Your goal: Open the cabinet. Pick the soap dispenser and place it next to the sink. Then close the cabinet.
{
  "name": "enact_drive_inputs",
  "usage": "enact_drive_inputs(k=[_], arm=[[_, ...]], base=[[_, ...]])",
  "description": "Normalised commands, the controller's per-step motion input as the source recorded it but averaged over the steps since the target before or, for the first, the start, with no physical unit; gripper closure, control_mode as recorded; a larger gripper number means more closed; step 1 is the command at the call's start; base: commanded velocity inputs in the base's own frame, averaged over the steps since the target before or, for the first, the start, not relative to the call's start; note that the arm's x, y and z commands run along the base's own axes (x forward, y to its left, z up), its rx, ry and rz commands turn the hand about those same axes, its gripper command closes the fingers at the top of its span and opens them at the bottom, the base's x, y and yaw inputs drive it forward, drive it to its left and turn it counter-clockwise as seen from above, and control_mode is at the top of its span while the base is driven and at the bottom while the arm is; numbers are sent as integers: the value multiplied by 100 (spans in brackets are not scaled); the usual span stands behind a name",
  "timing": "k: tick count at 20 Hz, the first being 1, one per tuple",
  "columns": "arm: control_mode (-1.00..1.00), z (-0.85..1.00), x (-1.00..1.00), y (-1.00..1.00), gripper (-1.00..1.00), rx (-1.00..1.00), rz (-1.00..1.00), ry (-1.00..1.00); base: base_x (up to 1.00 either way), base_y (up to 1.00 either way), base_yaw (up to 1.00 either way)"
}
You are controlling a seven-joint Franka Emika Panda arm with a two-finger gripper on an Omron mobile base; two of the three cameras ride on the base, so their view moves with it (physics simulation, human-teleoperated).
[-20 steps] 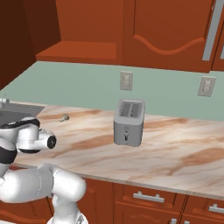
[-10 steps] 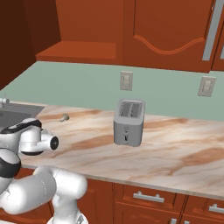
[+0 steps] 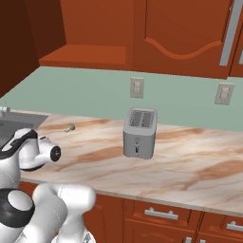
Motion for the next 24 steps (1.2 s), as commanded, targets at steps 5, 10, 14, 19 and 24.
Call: enact_drive_inputs(k=[5, 10, 14, 19, 24], arm=[[-100, 44, -26, -6, -100, -2, -14, 7], [-100, 41, -37, -10, -100, -2, -17, 14], [-100, 41, -38, -10, -100, -3, -13, 15], [-100, 46, -29, -10, -100, -4, -9, 15], [-100, 51, -32, -13, -100, -4, -3, 13]], base=[[0, 0, 0], [0, 0, 0], [0, 0, 0], [0, 0, 0], [0, 0, 0]])
